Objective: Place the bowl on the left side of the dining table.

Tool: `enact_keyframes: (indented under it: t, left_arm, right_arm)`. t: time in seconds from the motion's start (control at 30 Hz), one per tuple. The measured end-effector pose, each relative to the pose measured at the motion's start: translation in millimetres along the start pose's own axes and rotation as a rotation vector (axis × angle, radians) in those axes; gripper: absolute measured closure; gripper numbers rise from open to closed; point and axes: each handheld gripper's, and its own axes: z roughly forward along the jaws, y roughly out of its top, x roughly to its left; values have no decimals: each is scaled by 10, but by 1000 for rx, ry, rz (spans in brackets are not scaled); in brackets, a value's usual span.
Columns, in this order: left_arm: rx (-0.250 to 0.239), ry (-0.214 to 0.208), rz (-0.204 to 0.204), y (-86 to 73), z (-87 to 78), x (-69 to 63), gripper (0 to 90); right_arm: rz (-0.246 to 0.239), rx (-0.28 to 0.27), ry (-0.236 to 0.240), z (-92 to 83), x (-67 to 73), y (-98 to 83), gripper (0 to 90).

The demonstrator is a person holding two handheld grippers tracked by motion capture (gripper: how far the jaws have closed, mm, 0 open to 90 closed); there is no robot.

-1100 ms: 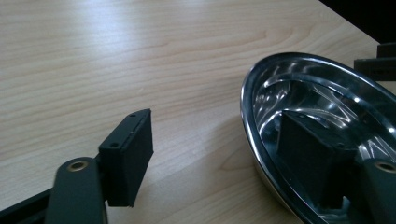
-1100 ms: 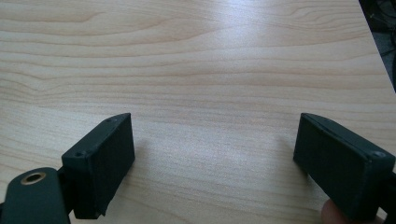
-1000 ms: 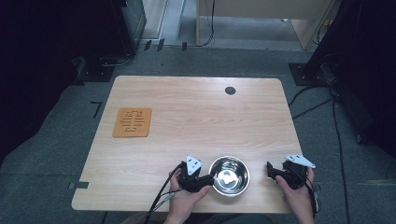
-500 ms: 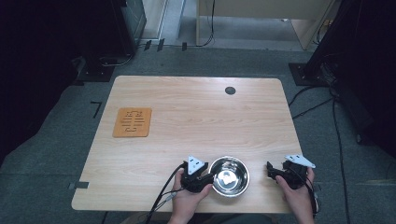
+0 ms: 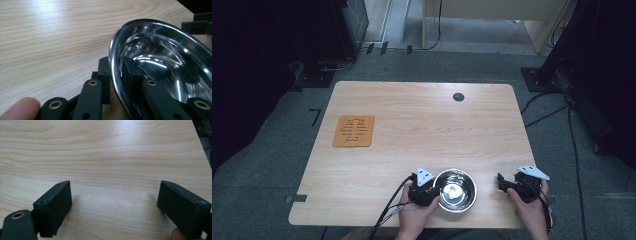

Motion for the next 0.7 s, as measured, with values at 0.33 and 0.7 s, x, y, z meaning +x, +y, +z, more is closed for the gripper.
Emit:
enact_keyframes:
  t: [0.33, 0.7]
  left_arm:
    - [-28, -57, -58, 5, -90, 96, 822]
    - [-39, -115, -116, 25, -149, 211, 846]
  right_arm:
    - [-1, 0, 0, 0, 0, 0, 118]
    - [-1, 0, 0, 0, -1, 0, 118]
